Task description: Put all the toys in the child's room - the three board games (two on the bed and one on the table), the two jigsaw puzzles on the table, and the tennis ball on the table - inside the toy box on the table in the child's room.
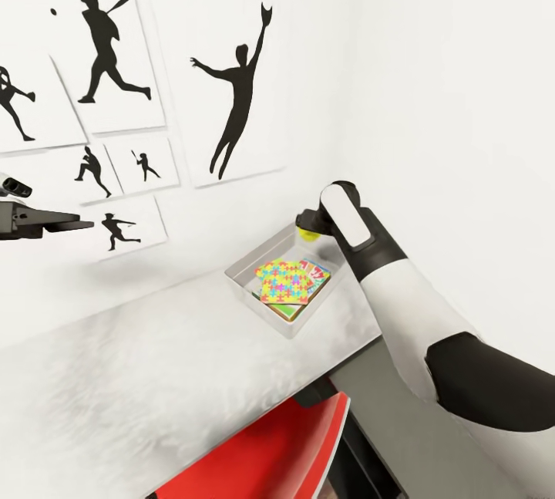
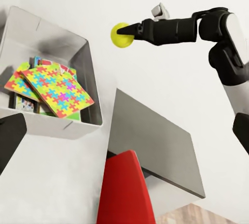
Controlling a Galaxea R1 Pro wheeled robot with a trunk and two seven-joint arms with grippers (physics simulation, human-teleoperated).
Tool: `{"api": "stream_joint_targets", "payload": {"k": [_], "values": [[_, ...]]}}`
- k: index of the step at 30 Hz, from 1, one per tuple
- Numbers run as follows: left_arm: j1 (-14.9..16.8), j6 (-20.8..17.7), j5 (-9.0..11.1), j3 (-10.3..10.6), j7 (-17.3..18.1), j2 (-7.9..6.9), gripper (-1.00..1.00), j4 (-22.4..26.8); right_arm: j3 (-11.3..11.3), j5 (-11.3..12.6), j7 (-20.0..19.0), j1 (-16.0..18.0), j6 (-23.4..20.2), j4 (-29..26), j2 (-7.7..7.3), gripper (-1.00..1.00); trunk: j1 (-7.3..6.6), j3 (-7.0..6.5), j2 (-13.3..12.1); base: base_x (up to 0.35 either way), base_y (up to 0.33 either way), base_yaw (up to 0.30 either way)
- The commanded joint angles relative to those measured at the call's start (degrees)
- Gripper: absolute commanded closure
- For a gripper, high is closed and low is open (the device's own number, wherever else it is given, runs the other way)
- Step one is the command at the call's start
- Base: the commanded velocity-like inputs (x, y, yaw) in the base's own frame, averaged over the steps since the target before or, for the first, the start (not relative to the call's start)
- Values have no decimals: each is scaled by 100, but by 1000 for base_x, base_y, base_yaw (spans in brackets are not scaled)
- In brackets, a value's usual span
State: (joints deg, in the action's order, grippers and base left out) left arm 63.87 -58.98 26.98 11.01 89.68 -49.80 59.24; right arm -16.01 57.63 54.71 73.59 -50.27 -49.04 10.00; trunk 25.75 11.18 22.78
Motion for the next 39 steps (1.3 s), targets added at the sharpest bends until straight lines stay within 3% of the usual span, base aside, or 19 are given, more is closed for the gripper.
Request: {"api": "stream_joint_targets", "payload": {"k": [1,9,39], "values": [[11,-61,9,20,32,-9,-100,-5,-8,58,35,11,22,42,0,100,4,22,14,0,0,0],[11,-61,15,10,32,-12,-100,-1,-16,18,-273,15,197,119,0,100,4,95,14,0,0,0],[11,-54,17,-21,32,-12,-100,-2,-75,-5,-470,110,325,71,0,100,4,375,14,0,0,0]]}}
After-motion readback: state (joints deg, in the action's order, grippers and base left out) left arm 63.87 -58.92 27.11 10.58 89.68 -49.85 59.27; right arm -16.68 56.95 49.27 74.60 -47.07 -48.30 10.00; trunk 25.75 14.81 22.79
